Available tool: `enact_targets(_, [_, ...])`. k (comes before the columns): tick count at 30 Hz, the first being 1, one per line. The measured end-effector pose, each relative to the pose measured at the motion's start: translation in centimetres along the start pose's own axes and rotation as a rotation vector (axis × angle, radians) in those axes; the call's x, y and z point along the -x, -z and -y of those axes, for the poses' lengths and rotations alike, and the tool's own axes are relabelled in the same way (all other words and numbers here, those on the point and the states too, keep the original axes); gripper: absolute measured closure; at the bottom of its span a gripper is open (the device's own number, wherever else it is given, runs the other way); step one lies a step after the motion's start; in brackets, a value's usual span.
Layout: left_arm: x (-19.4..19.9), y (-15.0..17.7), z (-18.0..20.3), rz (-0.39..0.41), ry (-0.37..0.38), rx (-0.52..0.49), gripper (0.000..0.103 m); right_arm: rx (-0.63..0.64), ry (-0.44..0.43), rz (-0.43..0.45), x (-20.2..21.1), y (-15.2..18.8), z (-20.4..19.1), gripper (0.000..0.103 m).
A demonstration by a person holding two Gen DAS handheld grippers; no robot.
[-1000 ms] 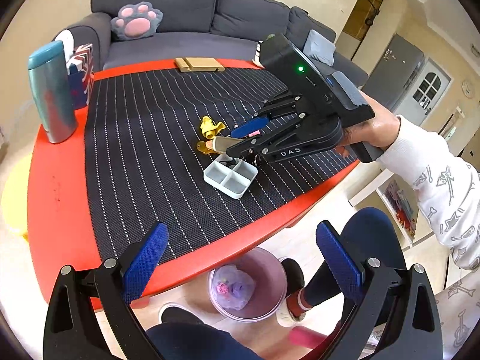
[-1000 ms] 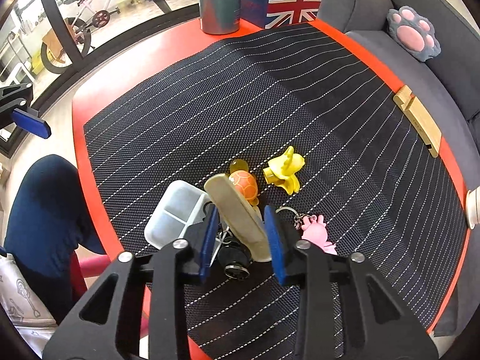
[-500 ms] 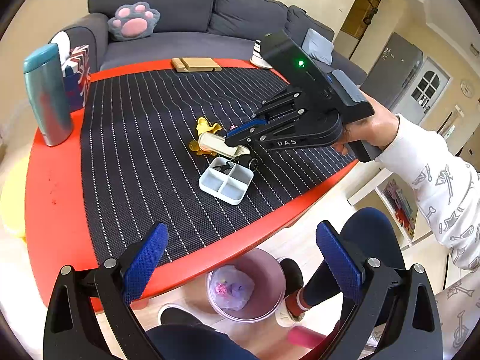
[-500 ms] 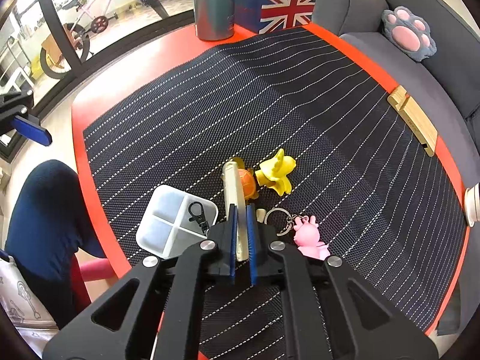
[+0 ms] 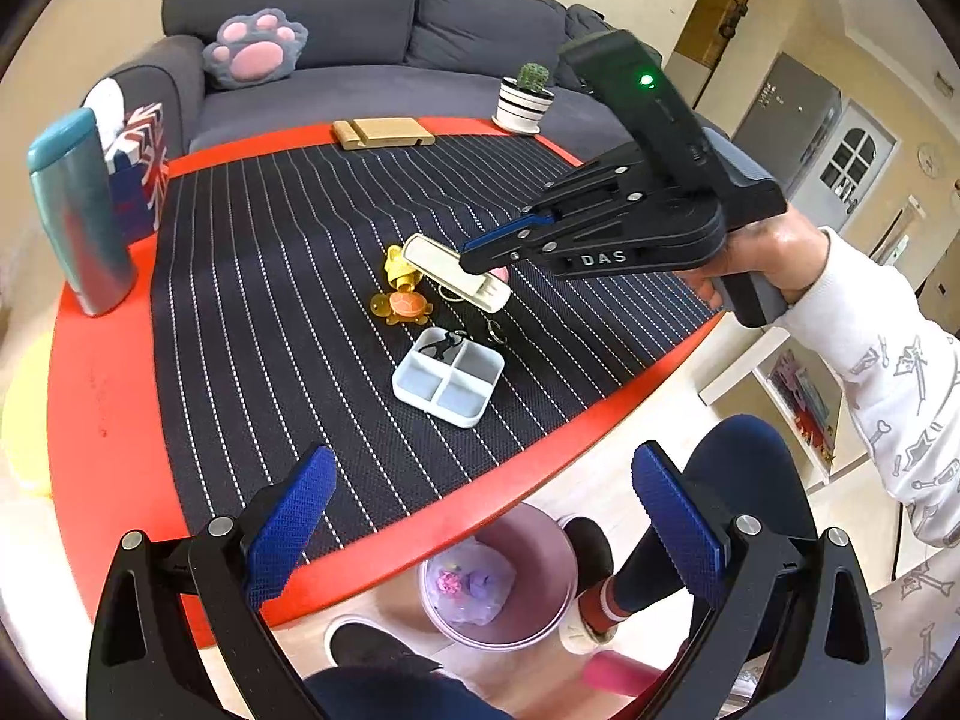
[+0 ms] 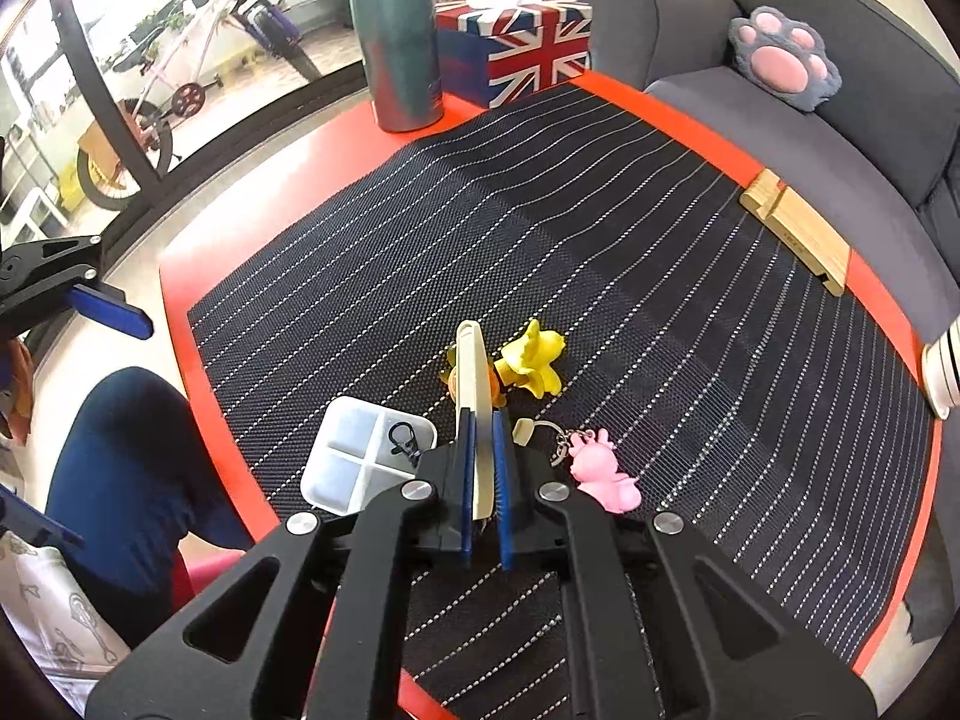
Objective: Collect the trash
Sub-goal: 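Lift the white stick case off the mat with the right gripper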
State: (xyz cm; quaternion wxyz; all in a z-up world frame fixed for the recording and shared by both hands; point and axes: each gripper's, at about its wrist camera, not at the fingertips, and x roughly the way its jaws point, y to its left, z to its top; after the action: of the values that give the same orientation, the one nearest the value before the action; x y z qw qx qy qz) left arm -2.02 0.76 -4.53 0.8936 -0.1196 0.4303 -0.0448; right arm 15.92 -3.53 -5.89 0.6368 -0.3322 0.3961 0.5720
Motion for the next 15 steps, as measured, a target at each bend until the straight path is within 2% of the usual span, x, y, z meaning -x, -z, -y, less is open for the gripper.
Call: enact_targets(15, [-3.0, -3.1, 0.2, -0.073, -0.013, -0.094, 0.008, -0.075, 0.003, 0.050, 3.2, 1.5, 1.4, 0.098])
